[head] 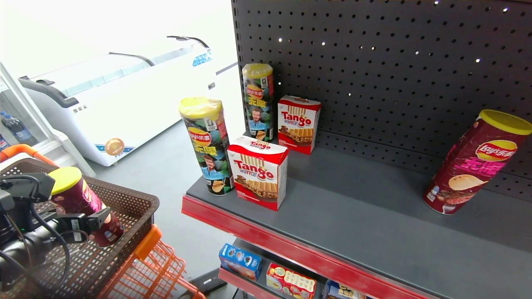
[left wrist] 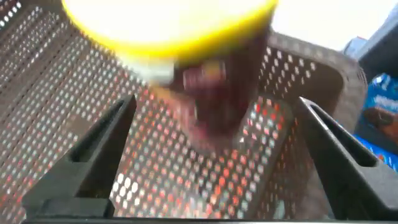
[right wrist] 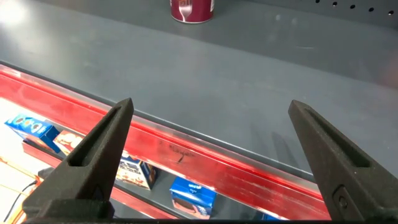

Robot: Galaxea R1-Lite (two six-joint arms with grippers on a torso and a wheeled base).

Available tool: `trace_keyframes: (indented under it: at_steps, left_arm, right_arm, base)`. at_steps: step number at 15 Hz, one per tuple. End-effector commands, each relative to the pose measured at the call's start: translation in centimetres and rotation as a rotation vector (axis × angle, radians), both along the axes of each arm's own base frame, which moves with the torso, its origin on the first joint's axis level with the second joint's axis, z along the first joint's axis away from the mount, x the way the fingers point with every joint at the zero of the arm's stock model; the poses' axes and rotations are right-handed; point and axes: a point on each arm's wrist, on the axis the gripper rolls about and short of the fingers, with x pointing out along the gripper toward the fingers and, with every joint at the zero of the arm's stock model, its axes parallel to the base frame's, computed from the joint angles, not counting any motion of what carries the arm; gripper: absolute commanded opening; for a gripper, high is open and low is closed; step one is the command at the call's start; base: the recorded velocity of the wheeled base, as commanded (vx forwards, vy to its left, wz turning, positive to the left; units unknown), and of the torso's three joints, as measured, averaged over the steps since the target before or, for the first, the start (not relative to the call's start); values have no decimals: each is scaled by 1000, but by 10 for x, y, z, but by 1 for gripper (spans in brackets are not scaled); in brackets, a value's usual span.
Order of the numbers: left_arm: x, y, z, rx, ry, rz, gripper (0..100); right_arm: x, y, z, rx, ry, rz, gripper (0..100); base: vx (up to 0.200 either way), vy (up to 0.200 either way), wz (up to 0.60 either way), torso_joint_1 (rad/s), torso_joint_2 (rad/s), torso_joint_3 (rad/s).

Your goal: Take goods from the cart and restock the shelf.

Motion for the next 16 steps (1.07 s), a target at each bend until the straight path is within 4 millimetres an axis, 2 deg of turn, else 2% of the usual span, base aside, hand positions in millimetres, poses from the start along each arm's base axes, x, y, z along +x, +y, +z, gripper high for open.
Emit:
trace_keyframes:
  at_steps: [1,9,10,16]
  left_arm:
    - [27,9,-20,-19,15,3,100]
    - [60,21,-31,-4,-47,10,100]
    - [64,21,-29,-20,-83,13,0]
    - [72,18,-17,-2,-159,-5,0]
  right_arm:
    - [0,0,0,0,0,0,100]
    - [0,0,0,0,0,0,100]
    - [0,0,0,1,0,0,100]
    - [0,0,0,0,0,0,100]
  base:
    - [0,0,0,0,0,0]
    - [0,0,0,0,0,0]
    - [0,0,0,0,0,0]
    - [0,0,0,0,0,0]
